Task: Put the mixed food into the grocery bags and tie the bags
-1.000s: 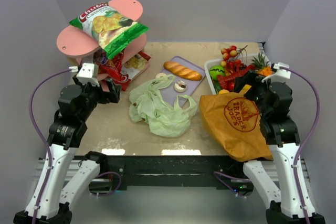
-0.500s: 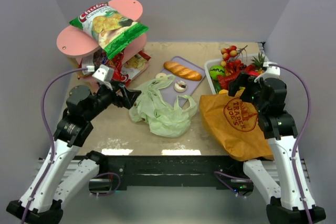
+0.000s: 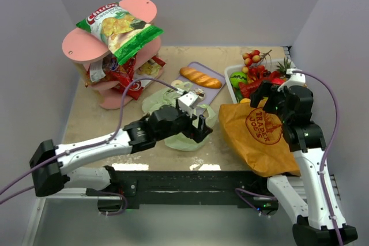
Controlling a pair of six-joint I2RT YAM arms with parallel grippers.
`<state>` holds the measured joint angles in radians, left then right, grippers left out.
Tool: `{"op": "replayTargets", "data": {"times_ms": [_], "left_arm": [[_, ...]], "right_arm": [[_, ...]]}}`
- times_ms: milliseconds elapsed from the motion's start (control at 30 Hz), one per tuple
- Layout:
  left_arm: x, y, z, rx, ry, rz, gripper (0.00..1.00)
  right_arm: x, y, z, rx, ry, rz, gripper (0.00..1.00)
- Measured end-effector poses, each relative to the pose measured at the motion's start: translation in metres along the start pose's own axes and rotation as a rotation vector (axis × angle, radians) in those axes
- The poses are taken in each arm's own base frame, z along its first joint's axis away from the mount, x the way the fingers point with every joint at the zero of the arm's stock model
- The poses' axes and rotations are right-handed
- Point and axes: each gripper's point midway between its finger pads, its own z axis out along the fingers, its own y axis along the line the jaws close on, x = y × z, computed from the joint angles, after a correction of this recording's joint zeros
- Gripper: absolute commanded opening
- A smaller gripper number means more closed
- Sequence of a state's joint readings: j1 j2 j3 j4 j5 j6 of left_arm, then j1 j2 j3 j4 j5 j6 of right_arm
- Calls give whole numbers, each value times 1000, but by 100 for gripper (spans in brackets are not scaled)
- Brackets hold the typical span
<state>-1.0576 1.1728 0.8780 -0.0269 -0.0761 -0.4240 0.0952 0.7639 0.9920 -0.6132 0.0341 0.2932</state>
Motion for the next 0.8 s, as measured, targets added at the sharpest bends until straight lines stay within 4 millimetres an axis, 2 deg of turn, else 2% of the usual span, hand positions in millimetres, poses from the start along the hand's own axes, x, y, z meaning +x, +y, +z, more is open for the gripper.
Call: {"op": "replayTargets", "data": {"times_ms": [133,300,467,733,767,800], "left_arm": [[26,-23,44,47,25,-99,98],[53,-30,82,59,49,-279,100],[65,-35,102,74,54,-408,100],[61,-44,118,123,10,-522,99],[62,-46,122,132,12,-531,95],[63,-48,126,143,15,-539,83]], "right_arm": [[-3,1,-5,-6,-19,1,99],[-4,1,-10,-12,-30,1,99],[-5,2,-15,-17,-40,2,99],[-6,3,-18,-23,-48,3,99],[-6,3,-18,-23,-48,3,99],[-6,3,-18,-23,-48,3,99]]}}
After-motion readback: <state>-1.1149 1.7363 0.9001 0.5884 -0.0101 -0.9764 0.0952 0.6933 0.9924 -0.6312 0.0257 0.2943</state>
